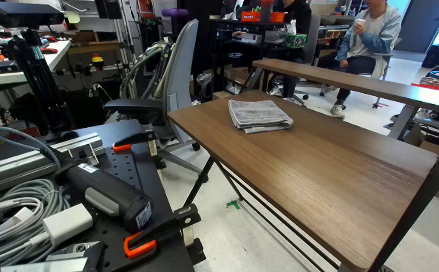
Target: Move the towel to the right
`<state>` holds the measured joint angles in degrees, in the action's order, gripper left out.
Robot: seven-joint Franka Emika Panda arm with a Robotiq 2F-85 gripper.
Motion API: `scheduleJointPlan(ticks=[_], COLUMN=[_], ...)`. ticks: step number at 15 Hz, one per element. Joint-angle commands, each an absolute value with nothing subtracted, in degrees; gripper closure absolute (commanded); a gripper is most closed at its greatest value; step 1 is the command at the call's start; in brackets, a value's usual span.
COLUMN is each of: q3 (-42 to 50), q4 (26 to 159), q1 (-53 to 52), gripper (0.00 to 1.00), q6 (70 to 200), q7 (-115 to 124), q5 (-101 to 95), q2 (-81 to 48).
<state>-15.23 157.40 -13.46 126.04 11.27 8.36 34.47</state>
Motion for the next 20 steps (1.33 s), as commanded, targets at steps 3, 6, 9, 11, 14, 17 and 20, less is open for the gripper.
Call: scheduleJointPlan(ticks=[3,6,9,11,14,17,20], q3=[-12.27,-10.84,-10.11,-9.70,-8.63,-8.32,-8.23], q4=[145.16,137.22,129.67,124.65,116.78,119.07,117.16], q1=[-10.35,-9.06,-7.66,-7.66,-8.85,-8.93,-9.03], gripper=[0.00,0.00,0.00,0.00,0.00,0.00,0.00], q6=[133.94,136.95,138.27,139.44,142.56,142.10,142.33], q7=[13.83,15.40,19.08,21.24,24.41,22.60,22.80], q5=[10.53,12.68,12.54,11.98,11.20,12.02,12.11], q2=[19.44,9.56,-1.00,-8.20,-18.98,-17.61,-19.57])
